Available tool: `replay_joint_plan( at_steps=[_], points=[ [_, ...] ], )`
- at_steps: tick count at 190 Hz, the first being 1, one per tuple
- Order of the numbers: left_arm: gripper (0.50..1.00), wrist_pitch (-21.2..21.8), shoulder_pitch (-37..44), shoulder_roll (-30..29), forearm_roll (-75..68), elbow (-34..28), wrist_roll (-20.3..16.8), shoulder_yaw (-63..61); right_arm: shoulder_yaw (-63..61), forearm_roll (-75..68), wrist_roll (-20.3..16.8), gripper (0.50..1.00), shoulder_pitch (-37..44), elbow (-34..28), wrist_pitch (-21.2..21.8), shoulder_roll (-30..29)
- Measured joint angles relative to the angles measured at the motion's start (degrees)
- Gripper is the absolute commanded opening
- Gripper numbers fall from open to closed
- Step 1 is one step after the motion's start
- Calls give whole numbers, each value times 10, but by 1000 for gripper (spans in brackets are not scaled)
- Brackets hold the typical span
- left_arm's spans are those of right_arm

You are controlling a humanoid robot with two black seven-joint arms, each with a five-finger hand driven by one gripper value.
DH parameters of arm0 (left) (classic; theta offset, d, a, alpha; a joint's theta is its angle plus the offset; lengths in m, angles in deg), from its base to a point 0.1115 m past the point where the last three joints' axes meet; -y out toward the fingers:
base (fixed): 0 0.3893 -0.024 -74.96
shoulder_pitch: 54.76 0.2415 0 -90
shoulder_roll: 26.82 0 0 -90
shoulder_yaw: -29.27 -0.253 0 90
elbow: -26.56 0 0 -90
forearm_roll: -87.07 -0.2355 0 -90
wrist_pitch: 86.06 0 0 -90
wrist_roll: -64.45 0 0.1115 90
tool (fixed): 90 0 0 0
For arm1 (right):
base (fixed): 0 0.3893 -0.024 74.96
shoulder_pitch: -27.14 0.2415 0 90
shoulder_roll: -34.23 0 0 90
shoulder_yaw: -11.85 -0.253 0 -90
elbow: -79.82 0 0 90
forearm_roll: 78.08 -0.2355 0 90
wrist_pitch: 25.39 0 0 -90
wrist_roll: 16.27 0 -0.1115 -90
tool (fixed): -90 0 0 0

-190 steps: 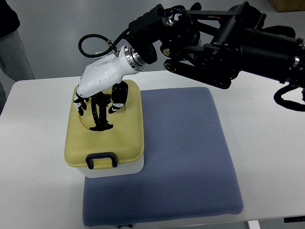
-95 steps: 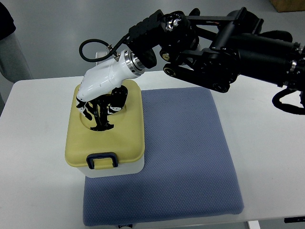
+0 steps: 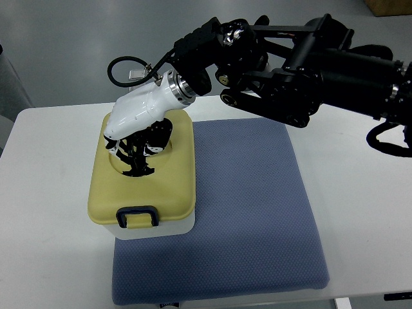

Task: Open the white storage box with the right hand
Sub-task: 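Close the right hand's fingers around the black handle on the lid, then lift the yellow lid up off the white box with the right hand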

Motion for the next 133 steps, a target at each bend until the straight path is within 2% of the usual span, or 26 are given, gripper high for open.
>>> replay_joint_plan(
  at_steps=[70,133],
  points=[
    [1000,0,0,0,0,0,0,0,-9,-10,0,500,18,1,0,10],
    [1000,0,0,0,0,0,0,0,-42,-13,0,500,20,30,2,52]
  ],
)
